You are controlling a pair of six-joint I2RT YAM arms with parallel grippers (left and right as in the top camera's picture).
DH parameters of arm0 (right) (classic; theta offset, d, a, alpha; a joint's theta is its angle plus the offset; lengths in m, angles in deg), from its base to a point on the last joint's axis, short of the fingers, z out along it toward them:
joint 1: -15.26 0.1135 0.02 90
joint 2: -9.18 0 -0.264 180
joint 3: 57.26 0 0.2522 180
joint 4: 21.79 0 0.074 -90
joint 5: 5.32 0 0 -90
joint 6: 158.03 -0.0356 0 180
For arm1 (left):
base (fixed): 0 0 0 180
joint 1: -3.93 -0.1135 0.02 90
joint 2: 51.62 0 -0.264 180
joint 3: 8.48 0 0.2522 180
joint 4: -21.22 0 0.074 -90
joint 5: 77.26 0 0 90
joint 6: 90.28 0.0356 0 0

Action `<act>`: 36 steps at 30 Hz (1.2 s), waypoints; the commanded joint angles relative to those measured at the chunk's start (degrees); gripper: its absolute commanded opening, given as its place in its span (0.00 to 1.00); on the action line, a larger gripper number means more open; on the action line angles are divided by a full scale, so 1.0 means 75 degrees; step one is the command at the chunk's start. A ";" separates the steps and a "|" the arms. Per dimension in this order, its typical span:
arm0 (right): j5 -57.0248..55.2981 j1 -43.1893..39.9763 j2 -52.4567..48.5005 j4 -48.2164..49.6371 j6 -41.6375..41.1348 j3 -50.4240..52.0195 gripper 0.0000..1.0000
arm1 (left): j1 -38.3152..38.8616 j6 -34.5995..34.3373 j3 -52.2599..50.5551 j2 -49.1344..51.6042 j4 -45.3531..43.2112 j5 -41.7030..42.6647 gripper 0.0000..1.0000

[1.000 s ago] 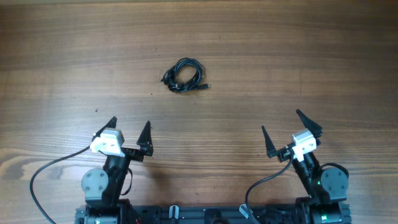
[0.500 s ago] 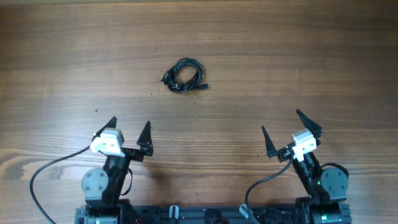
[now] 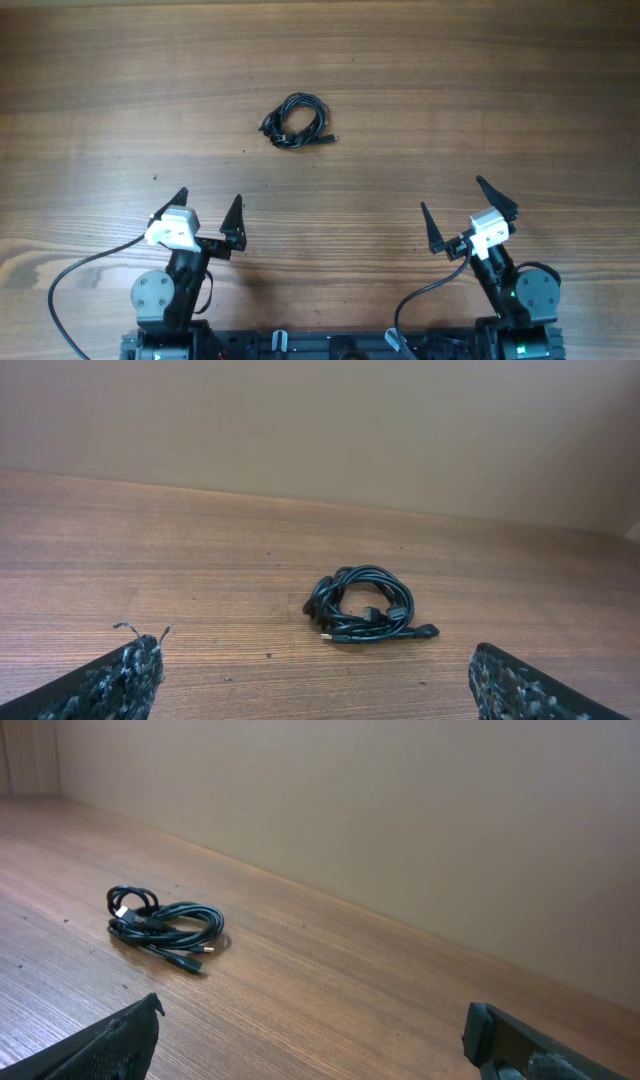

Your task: Untangle cables

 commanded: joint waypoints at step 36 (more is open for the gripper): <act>0.0586 0.0029 -0.0131 -0.0114 -0.1314 -0.0169 1.00 | 0.0035 0.0152 0.0017 -0.0047 -0.0207 -0.0041 1.00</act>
